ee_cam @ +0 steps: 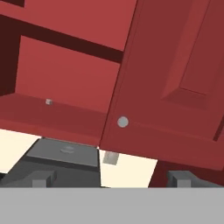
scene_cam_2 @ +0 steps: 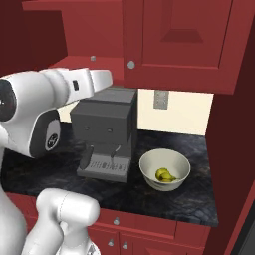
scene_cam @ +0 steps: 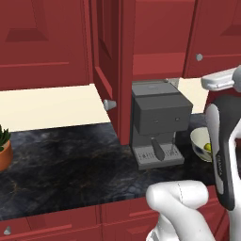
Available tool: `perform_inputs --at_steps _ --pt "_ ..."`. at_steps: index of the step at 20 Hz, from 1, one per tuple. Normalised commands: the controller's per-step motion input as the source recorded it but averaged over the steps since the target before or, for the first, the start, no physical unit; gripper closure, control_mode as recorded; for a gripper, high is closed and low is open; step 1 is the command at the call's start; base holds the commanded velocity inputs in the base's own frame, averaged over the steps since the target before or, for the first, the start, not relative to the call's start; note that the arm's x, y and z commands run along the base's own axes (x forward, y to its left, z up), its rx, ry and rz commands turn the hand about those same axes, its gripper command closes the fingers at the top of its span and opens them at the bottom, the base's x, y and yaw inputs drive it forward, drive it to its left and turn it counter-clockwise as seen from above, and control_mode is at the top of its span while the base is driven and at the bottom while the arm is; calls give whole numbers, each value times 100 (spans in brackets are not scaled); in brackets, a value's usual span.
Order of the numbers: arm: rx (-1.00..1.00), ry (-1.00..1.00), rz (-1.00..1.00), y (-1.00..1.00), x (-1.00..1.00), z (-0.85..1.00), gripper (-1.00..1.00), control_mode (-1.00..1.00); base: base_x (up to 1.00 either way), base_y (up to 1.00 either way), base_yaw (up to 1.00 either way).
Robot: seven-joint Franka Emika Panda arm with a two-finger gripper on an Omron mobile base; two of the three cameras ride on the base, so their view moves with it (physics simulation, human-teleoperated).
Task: Open the cabinet. Pick the pear and pear from the cabinet and place them into the bowl. Then close the cabinet.
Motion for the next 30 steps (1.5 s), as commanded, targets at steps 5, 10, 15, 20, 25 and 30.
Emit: perform_inputs --at_steps 5,10,15,20,25,30 --pt "0 9 0 35 -56 27 -100 -100 0 0 0" --pt "0 12 0 34 -60 11 -100 -100 0 0 0" --pt "-1 5 0 40 -54 0 -100 -100 0 0 0" --pt "-3 0 1 42 -55 0 -100 -100 0 0 0" --pt "-4 0 0 41 -51 0 -100 -100 0 0 0" --pt "-4 0 1 43 -42 0 -100 -100 0 0 0"
